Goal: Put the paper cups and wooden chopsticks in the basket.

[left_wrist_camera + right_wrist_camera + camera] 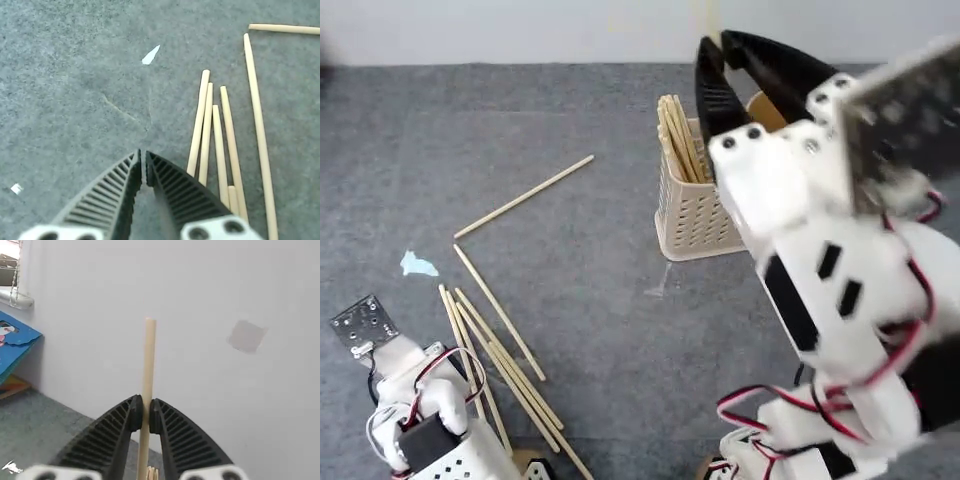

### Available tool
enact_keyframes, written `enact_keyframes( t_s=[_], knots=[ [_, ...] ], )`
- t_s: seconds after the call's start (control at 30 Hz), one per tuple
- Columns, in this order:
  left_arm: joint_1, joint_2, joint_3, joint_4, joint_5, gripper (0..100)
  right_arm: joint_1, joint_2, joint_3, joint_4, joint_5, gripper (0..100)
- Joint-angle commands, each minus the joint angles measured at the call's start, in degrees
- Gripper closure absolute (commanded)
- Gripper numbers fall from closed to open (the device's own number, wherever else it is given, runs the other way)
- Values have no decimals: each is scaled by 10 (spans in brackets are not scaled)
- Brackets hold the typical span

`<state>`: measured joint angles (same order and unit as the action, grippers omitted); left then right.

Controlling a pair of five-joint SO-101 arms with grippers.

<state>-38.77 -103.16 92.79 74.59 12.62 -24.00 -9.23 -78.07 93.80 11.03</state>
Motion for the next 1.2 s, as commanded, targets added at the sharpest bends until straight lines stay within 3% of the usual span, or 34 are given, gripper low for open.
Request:
enact_keyframes(
  t_s=[0.0, 0.3, 0.63, 0.9, 1.17],
  knots=[
    [-4, -6, -3, -11, -3, 987, 7, -39, 4, 54, -9, 991],
    [-4, -6, -3, -11, -3, 987, 34, -62, 28, 91, -42, 991],
    [-4, -6, -3, -11, -3, 987, 37, -170, 340, 63, -76, 991],
    [-4, -6, -2, -11, -3, 987, 66, -284, 623, -227, -76, 991],
    [-4, -6, -2, -11, -3, 987, 67, -344, 896, -613, -73, 991]
  ],
)
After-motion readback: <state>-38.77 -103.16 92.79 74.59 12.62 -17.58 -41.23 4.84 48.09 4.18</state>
